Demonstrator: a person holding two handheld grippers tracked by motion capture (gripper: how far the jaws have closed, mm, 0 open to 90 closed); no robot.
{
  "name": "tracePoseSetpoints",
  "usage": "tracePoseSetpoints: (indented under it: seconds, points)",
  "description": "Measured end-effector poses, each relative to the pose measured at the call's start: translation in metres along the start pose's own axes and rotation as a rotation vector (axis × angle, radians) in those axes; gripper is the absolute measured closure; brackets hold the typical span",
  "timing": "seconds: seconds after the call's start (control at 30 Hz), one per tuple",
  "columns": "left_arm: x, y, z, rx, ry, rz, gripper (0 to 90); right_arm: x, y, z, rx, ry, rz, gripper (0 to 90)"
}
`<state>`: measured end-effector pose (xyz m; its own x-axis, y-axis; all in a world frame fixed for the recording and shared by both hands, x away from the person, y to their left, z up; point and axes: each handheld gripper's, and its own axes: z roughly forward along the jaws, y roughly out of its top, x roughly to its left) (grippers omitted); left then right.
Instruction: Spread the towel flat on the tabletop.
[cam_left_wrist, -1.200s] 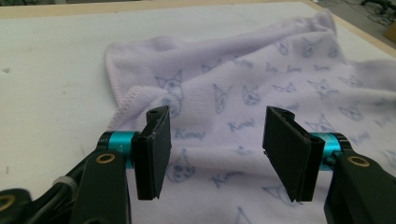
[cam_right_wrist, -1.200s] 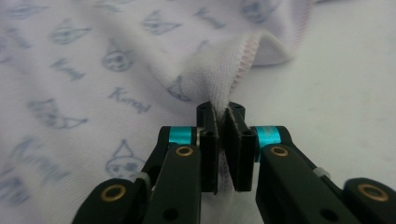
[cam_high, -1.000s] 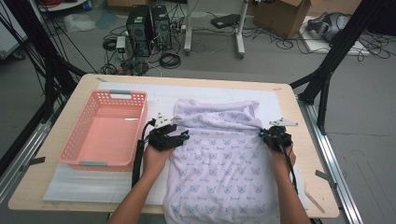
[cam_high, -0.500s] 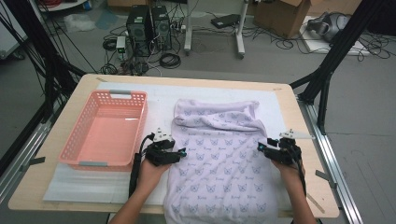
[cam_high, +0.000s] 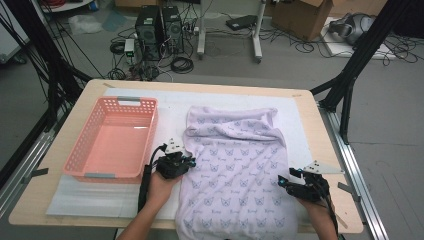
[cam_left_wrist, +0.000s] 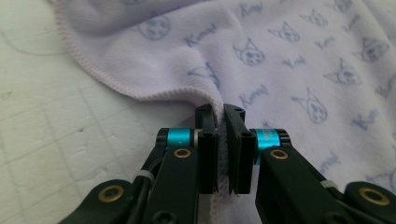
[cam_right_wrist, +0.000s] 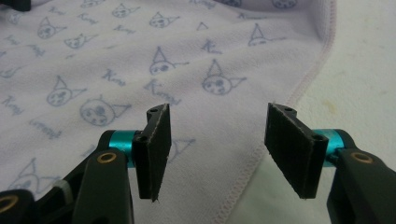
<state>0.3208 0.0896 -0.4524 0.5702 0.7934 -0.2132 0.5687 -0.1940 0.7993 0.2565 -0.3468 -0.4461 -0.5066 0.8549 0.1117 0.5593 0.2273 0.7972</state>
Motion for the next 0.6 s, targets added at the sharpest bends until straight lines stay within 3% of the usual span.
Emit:
tracePoseSetpoints:
  seconds: [0.23, 0.4, 0.5, 0.57, 0.6]
  points:
    - [0.018, 0.001, -0.009, -0.064, 0.082, -0.032, 84.7, 0.003, -0.002, 0.003, 0.017, -0.02, -0.01, 40.8]
    - [0.015, 0.001, -0.008, -0.072, 0.106, -0.007, 84.7, 0.003, 0.0, 0.009, 0.056, -0.049, -0.009, 44.1]
    - [0.015, 0.002, -0.007, -0.07, 0.097, -0.013, 84.7, 0.002, 0.001, 0.01, 0.061, -0.074, -0.024, 54.6]
    - [0.015, 0.005, -0.004, -0.081, 0.089, -0.03, 85.0, -0.002, 0.003, 0.009, 0.067, -0.077, -0.011, 79.0]
    - [0.015, 0.006, -0.002, -0.095, 0.09, -0.04, 85.2, -0.005, 0.005, 0.01, 0.065, -0.055, -0.011, 83.3]
